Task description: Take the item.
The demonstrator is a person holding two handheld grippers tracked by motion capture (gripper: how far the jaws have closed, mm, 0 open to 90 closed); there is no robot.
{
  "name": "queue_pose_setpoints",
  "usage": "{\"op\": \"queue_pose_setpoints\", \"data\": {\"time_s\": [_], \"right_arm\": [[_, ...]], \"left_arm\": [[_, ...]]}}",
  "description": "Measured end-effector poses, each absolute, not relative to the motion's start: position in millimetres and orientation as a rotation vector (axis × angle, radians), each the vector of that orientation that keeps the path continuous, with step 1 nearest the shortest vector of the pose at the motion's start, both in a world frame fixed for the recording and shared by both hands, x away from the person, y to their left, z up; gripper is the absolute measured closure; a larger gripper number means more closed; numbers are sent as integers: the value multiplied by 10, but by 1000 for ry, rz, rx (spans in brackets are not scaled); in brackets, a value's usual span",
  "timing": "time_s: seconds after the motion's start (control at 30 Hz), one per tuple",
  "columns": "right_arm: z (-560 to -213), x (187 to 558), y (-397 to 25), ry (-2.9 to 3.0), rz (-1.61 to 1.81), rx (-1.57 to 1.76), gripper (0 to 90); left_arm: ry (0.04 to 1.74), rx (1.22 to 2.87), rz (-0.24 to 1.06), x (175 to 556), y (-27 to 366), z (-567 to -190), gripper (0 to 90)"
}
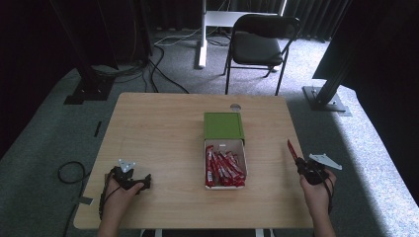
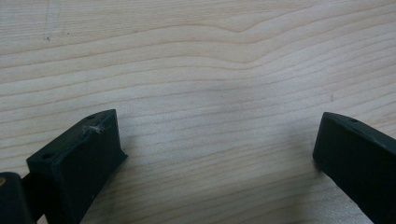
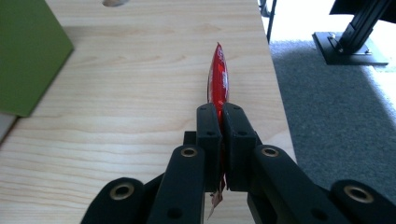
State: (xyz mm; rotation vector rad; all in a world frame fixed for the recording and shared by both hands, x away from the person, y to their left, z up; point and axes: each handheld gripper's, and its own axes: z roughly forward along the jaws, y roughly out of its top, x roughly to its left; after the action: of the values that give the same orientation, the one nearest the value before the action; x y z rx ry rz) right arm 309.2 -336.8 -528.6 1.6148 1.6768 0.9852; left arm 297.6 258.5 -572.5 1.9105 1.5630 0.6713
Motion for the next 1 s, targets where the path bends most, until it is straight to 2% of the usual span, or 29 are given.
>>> {"op": "queue_pose_setpoints", "data": {"time_s": [0.8,1.0], "right_arm": [[-5643,3089,-3369,1746,924,1671,857],[-5683,3095,-3346,1760,924,1680,807]], "left_arm": [[1563,1911,673,2976,2586,-5725,19],[1563,1911,673,2976,2586,-5725,19]]}}
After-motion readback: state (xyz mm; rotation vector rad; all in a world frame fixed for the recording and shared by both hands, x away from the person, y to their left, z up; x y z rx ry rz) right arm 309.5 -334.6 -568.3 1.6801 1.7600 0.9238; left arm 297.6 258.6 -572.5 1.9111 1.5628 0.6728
